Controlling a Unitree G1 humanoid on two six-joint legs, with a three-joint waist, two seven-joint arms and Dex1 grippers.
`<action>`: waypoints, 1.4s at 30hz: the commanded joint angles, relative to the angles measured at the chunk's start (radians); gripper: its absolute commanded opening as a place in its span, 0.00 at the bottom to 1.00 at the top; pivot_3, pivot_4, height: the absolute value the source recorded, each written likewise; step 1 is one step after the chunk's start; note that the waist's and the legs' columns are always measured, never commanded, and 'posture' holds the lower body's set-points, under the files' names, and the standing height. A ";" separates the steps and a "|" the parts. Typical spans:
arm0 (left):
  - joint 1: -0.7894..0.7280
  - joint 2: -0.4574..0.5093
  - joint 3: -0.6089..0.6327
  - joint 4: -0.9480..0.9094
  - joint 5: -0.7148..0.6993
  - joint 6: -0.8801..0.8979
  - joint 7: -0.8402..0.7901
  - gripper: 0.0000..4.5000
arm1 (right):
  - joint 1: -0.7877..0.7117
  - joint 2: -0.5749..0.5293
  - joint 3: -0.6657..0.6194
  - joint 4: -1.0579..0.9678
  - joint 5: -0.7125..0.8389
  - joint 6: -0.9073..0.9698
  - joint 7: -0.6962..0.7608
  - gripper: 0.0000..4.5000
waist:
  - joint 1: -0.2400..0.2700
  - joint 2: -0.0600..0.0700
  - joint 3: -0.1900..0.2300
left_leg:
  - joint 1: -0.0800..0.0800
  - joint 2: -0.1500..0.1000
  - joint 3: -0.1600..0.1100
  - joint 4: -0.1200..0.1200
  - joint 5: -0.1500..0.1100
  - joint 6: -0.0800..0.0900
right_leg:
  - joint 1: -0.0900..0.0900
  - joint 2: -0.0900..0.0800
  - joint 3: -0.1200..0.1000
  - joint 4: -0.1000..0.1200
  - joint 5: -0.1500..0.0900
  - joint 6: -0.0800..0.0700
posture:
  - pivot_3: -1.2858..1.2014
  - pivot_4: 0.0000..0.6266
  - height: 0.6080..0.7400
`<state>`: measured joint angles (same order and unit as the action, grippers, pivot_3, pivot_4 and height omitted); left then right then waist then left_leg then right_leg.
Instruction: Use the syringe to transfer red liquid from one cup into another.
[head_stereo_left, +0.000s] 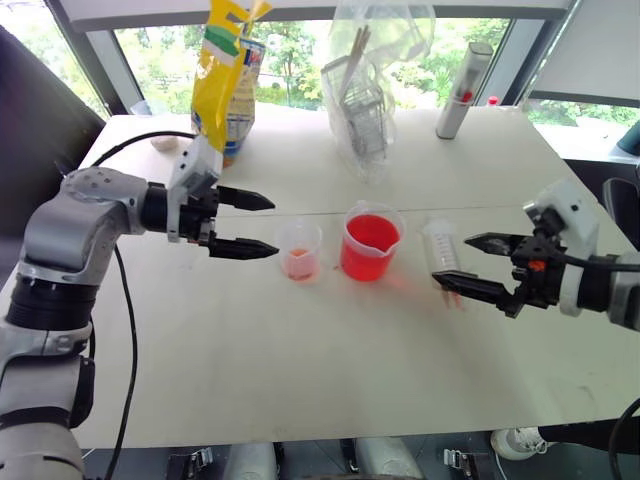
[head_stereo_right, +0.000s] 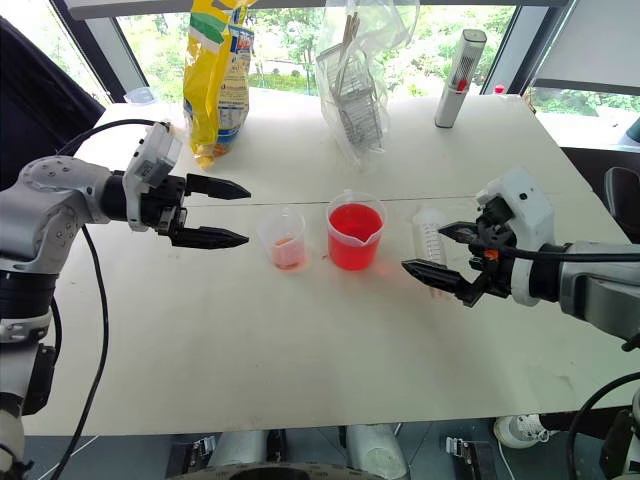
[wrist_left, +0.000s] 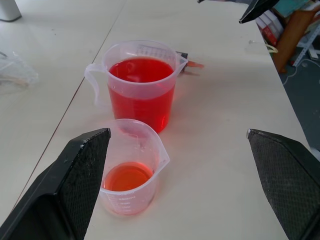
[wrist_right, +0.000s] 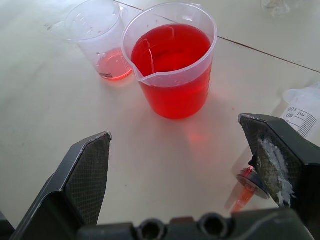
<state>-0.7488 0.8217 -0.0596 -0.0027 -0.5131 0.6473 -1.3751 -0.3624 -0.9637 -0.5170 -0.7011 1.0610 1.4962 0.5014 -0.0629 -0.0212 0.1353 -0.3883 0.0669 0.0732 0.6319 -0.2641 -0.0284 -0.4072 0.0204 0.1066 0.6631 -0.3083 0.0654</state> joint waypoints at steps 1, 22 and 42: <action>-0.023 0.004 0.020 -0.012 -0.015 -0.005 -0.006 1.00 | -0.025 -0.014 -0.009 -0.002 0.024 -0.028 -0.014 0.99 | 0.000 0.000 0.000 | 0.000 0.000 0.000 0.000 0.000 0.000 | 0.000 0.000 0.000 0.000 0.000 0.000 | 0.52 0.24 0.99; -0.076 -0.052 -0.014 0.056 0.020 -0.068 -0.031 1.00 | -0.117 -0.057 0.074 0.160 0.068 0.117 -0.146 0.99 | 0.001 0.000 0.000 | 0.000 0.000 0.001 0.000 0.000 0.000 | 0.000 0.000 0.000 0.000 0.000 0.000 | 0.52 0.24 0.99; -0.061 -0.089 -0.019 0.038 0.043 -0.101 -0.009 1.00 | -0.790 0.159 0.822 1.256 -0.452 0.018 -0.120 0.99 | -0.005 0.001 0.000 | -0.002 0.000 0.004 -0.001 0.000 0.001 | -0.005 0.000 0.001 0.000 0.000 -0.001 | 0.52 0.24 0.99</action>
<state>-0.8097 0.7243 -0.1025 0.0697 -0.4626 0.5532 -1.3904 -1.1132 -0.8003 0.2884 0.5299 0.6528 1.5443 0.3391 -0.0681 -0.0203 0.1355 -0.3909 0.0669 0.0770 0.6311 -0.2643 -0.0277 -0.4123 0.0206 0.1078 0.6632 -0.3083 0.0648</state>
